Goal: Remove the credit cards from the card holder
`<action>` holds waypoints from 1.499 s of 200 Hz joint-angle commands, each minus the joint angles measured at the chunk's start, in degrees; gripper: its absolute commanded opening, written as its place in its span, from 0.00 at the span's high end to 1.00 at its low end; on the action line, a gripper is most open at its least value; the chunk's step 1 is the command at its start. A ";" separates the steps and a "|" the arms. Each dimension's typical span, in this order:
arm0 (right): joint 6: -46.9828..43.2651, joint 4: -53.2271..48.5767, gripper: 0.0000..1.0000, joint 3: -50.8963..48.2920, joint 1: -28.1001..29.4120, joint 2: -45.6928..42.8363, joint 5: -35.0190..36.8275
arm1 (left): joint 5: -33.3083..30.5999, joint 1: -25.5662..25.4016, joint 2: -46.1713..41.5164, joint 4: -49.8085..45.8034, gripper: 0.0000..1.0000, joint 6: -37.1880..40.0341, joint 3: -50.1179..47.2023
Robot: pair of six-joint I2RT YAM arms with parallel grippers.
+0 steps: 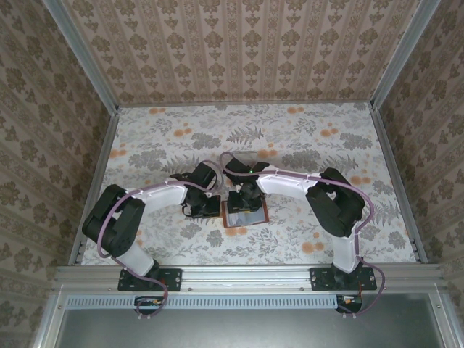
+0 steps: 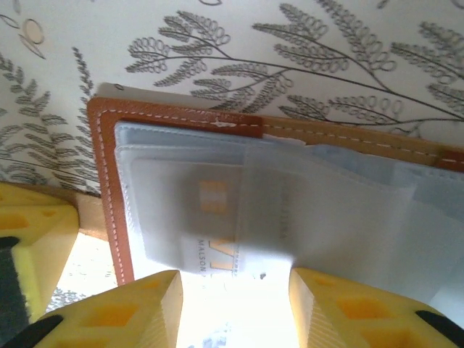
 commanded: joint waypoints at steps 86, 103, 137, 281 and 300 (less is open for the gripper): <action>-1.32 -10.69 0.50 3.04 2.83 -1.13 10.37 | 0.74 -0.56 3.04 -2.13 0.95 0.41 -0.50; -1.10 -10.79 0.52 2.78 2.80 -1.84 10.46 | 0.92 -0.56 3.38 -2.22 0.95 0.59 -0.23; -0.80 -11.18 0.58 2.68 2.78 -3.65 10.73 | 0.83 -0.51 3.56 -3.05 0.95 1.11 0.64; -1.36 -8.78 1.00 -0.23 2.68 -8.49 8.27 | 0.53 -0.54 4.40 -4.15 0.95 1.58 1.54; -1.41 -9.26 1.00 -1.13 2.22 -8.59 9.11 | 0.63 -0.56 4.57 -4.15 0.95 1.58 1.52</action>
